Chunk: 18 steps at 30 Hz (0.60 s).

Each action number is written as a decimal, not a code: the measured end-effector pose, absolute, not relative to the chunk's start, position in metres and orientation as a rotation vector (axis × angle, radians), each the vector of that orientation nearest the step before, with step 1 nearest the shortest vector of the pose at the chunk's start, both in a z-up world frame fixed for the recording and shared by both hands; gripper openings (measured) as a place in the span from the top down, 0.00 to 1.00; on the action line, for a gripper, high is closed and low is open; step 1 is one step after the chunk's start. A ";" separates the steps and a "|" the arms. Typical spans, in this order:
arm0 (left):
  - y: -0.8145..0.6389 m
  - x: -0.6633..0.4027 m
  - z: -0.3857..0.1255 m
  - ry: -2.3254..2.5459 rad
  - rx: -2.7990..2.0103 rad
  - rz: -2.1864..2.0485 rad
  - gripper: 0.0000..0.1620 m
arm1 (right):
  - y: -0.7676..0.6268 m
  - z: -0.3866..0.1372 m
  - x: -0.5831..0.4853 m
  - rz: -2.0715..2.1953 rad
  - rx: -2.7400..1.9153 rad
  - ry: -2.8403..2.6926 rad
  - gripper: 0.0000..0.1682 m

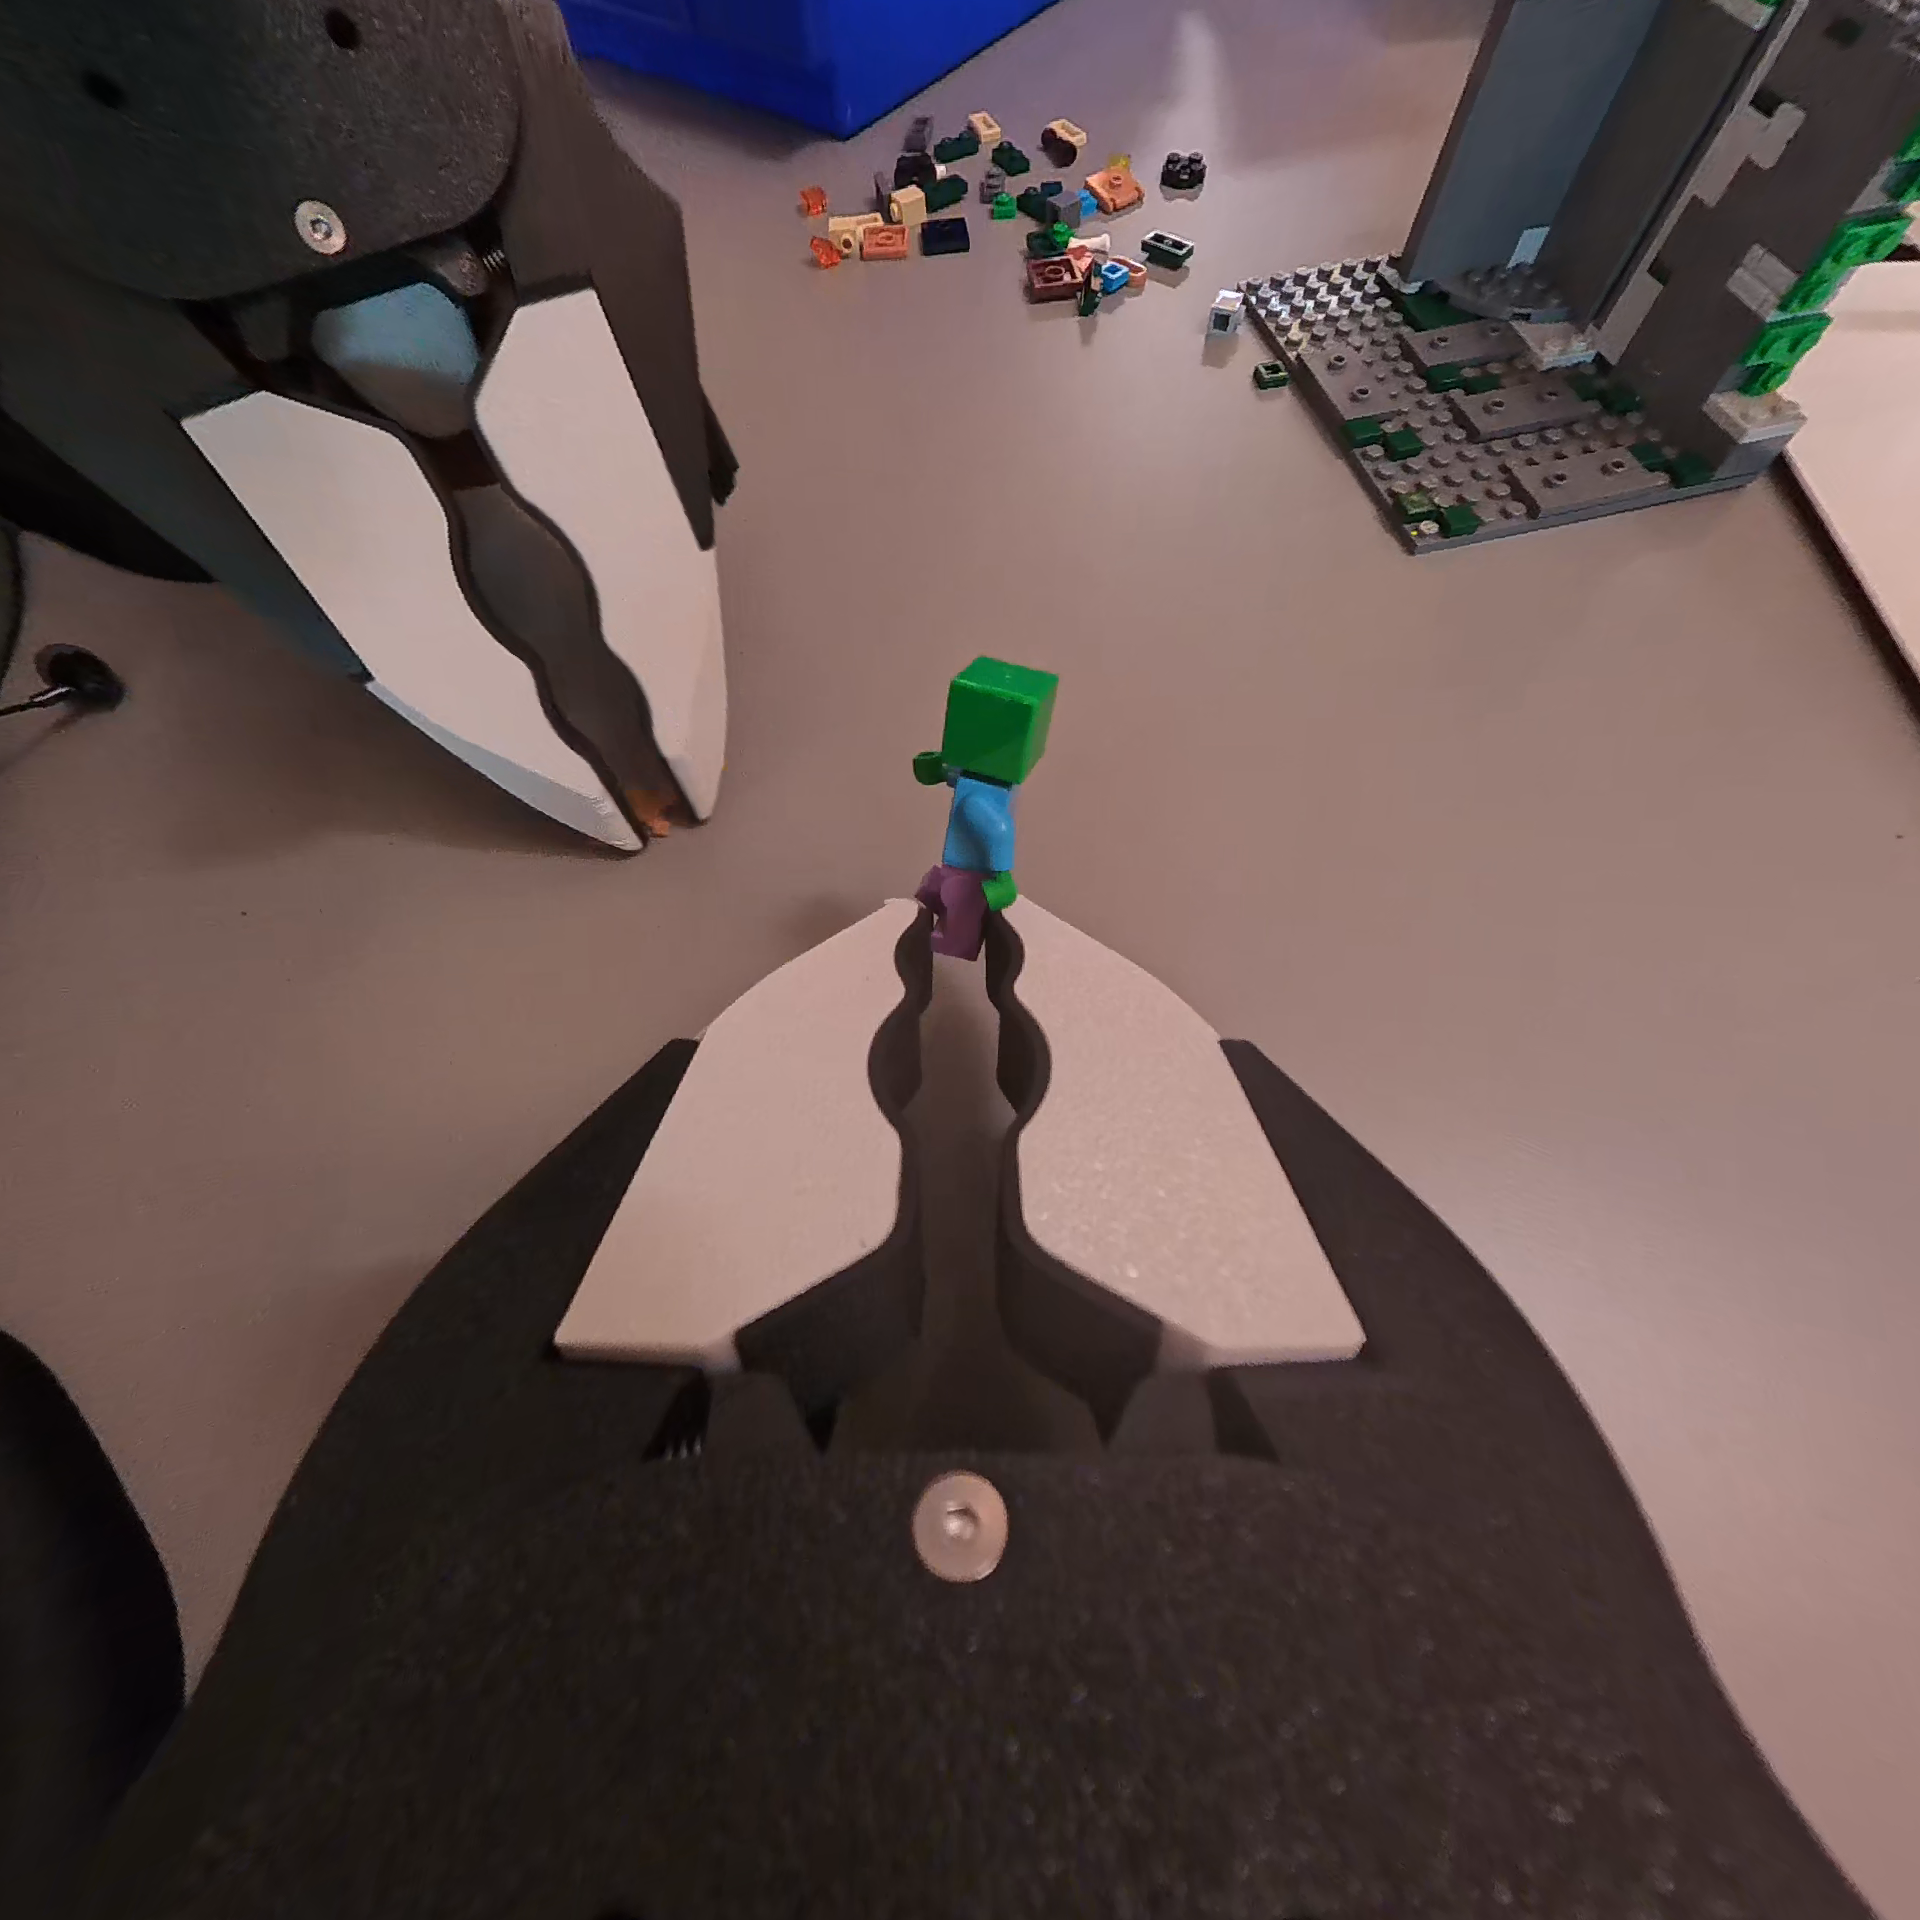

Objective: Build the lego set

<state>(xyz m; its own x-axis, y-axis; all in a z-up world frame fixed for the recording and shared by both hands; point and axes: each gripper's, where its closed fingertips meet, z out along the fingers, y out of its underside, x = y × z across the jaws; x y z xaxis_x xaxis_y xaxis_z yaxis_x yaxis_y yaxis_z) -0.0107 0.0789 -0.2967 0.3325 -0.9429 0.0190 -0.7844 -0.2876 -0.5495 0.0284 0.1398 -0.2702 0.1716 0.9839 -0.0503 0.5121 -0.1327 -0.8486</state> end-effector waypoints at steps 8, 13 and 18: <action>0.076 -0.018 -0.286 1.543 -2.042 -0.518 0.98 | 0.138 -0.272 0.027 0.853 -1.747 -1.434 0.95; 0.075 -0.033 -0.283 1.716 -1.954 -0.490 0.93 | 0.138 -0.273 0.027 0.856 -1.749 -1.436 0.95; 0.078 -0.038 -0.288 1.701 -2.075 -0.490 0.91 | 0.138 -0.273 0.027 0.859 -1.752 -1.437 0.95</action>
<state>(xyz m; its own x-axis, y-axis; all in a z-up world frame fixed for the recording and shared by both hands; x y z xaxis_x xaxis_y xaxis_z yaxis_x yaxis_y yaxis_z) -0.0383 0.0779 -0.2884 0.1930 -0.9811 0.0109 -0.8365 -0.1704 -0.5207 0.0275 0.1378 -0.2730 0.1638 0.9847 -0.0590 0.5182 -0.1368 -0.8442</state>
